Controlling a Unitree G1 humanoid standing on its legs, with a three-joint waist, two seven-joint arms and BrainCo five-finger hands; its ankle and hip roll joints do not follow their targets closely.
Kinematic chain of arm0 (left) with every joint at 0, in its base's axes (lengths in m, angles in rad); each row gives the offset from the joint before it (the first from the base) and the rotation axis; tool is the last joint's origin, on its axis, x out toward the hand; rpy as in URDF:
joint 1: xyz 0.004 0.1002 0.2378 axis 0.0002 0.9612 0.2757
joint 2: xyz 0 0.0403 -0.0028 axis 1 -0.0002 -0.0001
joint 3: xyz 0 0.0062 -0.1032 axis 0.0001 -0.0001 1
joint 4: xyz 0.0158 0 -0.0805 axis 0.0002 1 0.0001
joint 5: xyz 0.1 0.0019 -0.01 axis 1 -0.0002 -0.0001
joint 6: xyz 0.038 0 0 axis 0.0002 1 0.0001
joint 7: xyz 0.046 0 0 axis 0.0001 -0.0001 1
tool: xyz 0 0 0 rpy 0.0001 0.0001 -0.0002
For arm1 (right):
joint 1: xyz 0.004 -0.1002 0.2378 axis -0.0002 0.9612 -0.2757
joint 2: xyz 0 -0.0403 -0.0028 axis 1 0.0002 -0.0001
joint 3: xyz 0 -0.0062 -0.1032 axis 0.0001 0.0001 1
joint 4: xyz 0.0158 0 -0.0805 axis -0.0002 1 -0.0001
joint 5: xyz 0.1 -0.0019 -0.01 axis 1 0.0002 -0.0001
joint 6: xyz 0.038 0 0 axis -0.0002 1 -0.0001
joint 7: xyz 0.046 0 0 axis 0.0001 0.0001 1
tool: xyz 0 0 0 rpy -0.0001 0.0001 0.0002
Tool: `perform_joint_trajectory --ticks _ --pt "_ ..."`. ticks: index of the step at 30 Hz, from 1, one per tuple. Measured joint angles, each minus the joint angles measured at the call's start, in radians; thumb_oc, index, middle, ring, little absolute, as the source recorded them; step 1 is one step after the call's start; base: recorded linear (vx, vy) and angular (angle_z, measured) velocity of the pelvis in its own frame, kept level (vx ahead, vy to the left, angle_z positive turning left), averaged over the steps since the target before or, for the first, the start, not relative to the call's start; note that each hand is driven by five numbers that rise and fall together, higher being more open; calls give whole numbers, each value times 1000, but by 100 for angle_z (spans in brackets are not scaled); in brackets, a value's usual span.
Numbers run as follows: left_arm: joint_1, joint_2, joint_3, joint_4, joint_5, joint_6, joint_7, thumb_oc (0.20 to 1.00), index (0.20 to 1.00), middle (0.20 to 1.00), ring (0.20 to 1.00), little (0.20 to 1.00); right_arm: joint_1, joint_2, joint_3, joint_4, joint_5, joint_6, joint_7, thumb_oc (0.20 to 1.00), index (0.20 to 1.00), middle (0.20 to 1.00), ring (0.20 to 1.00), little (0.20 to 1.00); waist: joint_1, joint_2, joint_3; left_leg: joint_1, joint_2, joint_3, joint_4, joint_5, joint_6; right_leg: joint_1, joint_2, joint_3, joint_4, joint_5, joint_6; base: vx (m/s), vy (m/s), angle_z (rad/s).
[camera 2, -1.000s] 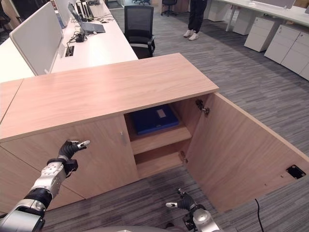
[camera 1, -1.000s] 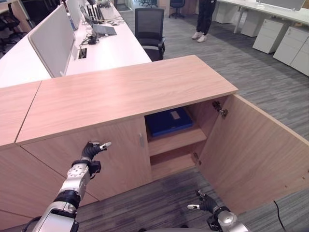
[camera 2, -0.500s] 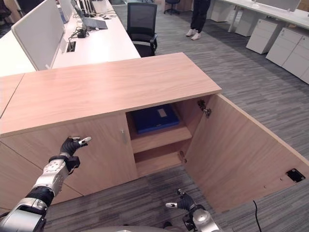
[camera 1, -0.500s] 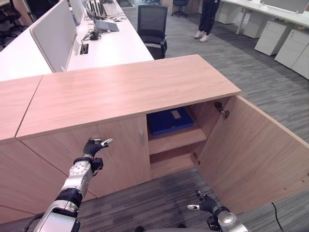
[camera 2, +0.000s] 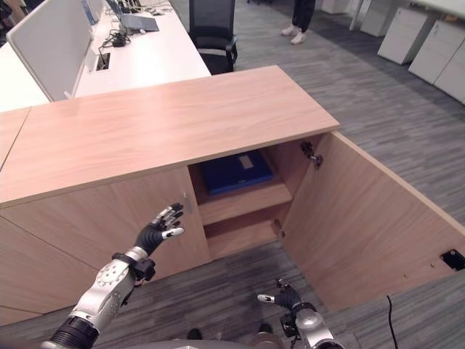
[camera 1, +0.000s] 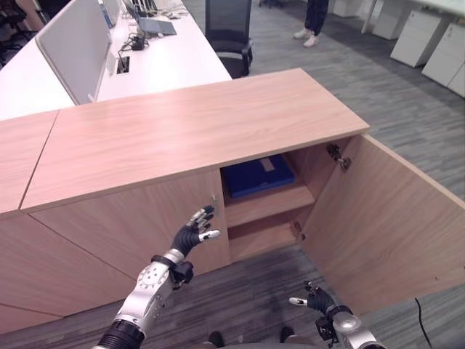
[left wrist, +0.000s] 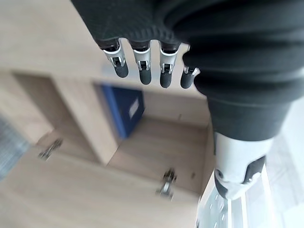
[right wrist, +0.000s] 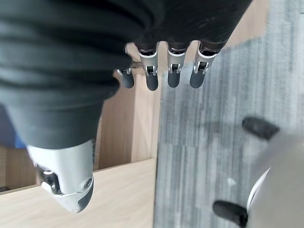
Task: Put the empty folder in the office cabinet
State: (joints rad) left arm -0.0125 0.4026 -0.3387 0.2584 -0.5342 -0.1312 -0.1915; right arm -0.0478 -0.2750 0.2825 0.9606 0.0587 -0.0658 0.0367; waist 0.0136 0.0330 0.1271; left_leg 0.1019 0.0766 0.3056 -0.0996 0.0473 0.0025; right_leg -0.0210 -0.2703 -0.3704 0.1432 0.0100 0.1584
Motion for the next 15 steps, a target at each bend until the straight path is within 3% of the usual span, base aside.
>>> perform_joint_trajectory --ticks 2,3,4,5,6,9,11,14,15 --pt "22 2 18 14 0 7 -11 1000 1000 1000 1000 1000 -8 5 6 -4 0 1 1 1000 1000 1000 1000 1000 13 -2 -4 6 23 14 9 0 -19 3 -70 -40 35 11 16 -43 -193 -47" --pt "27 24 26 20 0 14 -14 1000 1000 1000 1000 1000 -4 18 7 -5 0 2 1 1000 1000 1000 1000 1000 15 -38 -14 8 22 16 10 7 -45 36 -88 -19 -9 45 41 -36 -210 -25" --pt "21 21 32 45 0 15 -13 1000 1000 1000 1000 1000 0 16 9 -5 0 2 2 1000 1000 1000 1000 1000 9 -41 -15 12 40 9 10 21 -74 60 -72 -18 -34 5 49 -10 -152 -10" --pt "31 0 31 57 -1 18 -11 1000 1000 1000 1000 1000 4 4 9 -3 0 3 -1 1000 1000 1000 1000 1000 10 -26 -19 15 62 14 10 32 -75 59 -39 -8 -40 14 42 -1 -333 -33" --pt "58 -31 23 62 0 20 -14 1000 1000 1000 1000 1000 9 -27 15 0 0 3 -7 1000 1000 1000 1000 1000 11 11 -41 19 97 13 12 38 -75 64 11 18 -73 14 18 -1 -338 -50" --pt "106 -66 28 66 -1 23 -9 1000 1000 1000 1000 1000 6 -43 -3 20 1 3 -14 1000 1000 1000 1000 1000 -3 34 -59 31 140 37 43 42 -79 78 64 63 -143 38 -11 12 -291 -69" --pt "100 -81 35 65 -2 22 -5 1000 1000 1000 1000 1000 25 -55 -3 20 1 3 -15 1000 1000 1000 1000 1000 -28 52 -70 28 164 31 59 42 -80 86 91 75 -177 39 -13 1 -269 -29" --pt "101 -89 58 65 -8 22 6 1000 1000 1000 1000 1000 47 -59 -3 23 1 3 -15 1000 1000 1000 1000 1000 -36 56 -72 31 197 42 73 45 -81 94 130 95 -227 58 -30 13 -271 -36" --pt "100 -90 67 65 -8 22 10 1000 1000 1000 1000 1000 58 -71 -8 25 1 3 -16 1000 1000 1000 1000 1000 -39 62 -69 36 219 44 77 56 -97 94 152 109 -237 58 -36 14 -237 -34"
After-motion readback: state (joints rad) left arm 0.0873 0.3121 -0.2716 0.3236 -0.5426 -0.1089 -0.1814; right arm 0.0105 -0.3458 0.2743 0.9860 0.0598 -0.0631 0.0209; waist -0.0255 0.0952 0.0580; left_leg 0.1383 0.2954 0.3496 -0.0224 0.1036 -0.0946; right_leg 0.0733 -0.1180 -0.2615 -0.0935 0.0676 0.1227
